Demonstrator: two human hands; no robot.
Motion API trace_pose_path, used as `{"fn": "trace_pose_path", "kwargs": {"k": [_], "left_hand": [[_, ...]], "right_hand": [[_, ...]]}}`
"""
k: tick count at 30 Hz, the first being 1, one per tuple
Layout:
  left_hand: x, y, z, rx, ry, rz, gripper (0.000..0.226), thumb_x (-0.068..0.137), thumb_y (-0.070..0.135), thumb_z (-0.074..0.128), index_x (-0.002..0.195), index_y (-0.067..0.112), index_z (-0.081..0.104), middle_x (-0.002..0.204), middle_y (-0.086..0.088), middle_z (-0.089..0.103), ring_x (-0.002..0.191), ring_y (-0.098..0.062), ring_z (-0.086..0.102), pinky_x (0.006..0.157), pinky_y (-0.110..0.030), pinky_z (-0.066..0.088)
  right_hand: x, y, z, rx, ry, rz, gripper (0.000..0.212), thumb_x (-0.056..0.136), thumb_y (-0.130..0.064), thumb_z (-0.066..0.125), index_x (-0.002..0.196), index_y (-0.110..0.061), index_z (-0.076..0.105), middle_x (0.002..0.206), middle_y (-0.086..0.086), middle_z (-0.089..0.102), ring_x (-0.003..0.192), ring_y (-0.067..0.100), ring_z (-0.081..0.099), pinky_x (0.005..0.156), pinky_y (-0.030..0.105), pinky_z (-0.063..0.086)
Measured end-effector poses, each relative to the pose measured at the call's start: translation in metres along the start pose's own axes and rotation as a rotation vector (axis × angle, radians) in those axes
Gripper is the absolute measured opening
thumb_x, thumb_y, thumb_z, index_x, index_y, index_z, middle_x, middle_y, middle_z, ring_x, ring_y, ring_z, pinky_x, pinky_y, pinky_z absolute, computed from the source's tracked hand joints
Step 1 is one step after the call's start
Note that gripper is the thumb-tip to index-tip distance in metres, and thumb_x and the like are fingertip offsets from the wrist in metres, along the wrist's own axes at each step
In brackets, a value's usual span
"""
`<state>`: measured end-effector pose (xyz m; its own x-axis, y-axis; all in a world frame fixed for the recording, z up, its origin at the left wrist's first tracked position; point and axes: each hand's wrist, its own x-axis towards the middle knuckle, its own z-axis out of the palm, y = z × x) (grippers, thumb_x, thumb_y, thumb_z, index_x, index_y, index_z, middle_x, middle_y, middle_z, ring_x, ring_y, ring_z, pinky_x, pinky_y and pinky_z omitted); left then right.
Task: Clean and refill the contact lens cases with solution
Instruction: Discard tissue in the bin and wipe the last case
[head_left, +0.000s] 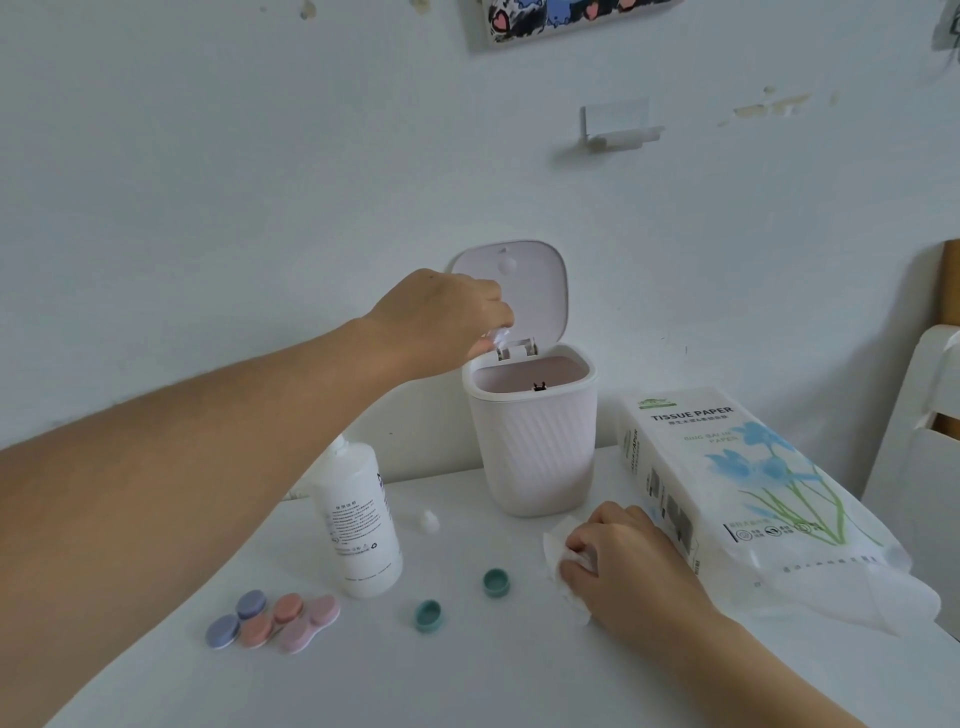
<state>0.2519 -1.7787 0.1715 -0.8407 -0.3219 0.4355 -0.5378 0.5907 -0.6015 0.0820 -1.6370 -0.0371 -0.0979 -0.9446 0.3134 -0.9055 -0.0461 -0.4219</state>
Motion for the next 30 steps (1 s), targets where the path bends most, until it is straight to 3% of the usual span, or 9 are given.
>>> {"fn": "trace_pose_path", "kwargs": {"k": [9,15,18,22,26,30], "left_hand": [[0.002,0.000,0.004,0.043,-0.146,0.006,0.028,0.098,0.046,0.058,0.115,0.025,0.065,0.107,0.006,0.063,0.100,-0.022,0.061,0.064,-0.032,0.033],[0.003,0.002,0.003,0.076,-0.187,0.027,0.020,0.104,0.024,0.048,0.115,0.029,0.063,0.106,0.006,0.061,0.097,-0.023,0.059,0.064,-0.032,0.039],[0.001,0.005,0.003,0.052,-0.174,0.012,0.020,0.104,0.024,0.047,0.114,0.031,0.063,0.107,0.007,0.061,0.098,-0.022,0.061,0.066,-0.033,0.046],[-0.011,0.014,-0.002,-0.288,-0.029,-0.252,0.011,0.098,0.033,0.057,0.102,0.031,0.067,0.101,0.010,0.064,0.089,-0.018,0.062,0.068,-0.031,0.043],[-0.037,0.036,-0.008,-0.740,0.201,-0.584,0.014,0.083,0.038,0.077,0.095,0.032,0.073,0.089,0.017,0.070,0.065,0.004,0.054,0.060,-0.022,0.038],[-0.084,0.069,-0.015,-0.979,0.337,-0.686,0.014,0.078,0.030,0.083,0.088,0.033,0.074,0.073,0.025,0.066,0.047,-0.004,0.043,0.051,-0.009,0.035]], "right_hand": [[-0.001,0.000,0.001,0.006,0.002,0.000,0.023,0.096,-0.038,0.052,0.099,-0.025,0.070,0.105,-0.012,0.054,0.103,0.014,0.044,0.079,0.024,0.037],[-0.001,-0.002,0.000,0.005,-0.007,0.000,0.023,0.097,-0.037,0.051,0.098,-0.026,0.070,0.106,-0.011,0.054,0.104,0.015,0.044,0.081,0.025,0.039],[-0.001,-0.001,0.000,0.003,-0.019,0.007,0.023,0.097,-0.037,0.050,0.098,-0.025,0.070,0.106,-0.012,0.054,0.104,0.015,0.044,0.083,0.026,0.040],[0.000,-0.002,-0.001,-0.006,-0.024,0.019,0.023,0.097,-0.036,0.050,0.095,-0.024,0.069,0.105,-0.011,0.054,0.103,0.015,0.044,0.083,0.027,0.041],[-0.002,-0.004,-0.001,-0.017,-0.018,0.012,0.023,0.098,-0.035,0.050,0.096,-0.025,0.070,0.104,-0.012,0.055,0.102,0.014,0.045,0.080,0.026,0.039],[-0.002,-0.003,-0.001,-0.042,0.004,0.015,0.020,0.097,-0.037,0.052,0.093,-0.025,0.068,0.099,-0.012,0.054,0.100,0.014,0.045,0.074,0.025,0.034]]}}
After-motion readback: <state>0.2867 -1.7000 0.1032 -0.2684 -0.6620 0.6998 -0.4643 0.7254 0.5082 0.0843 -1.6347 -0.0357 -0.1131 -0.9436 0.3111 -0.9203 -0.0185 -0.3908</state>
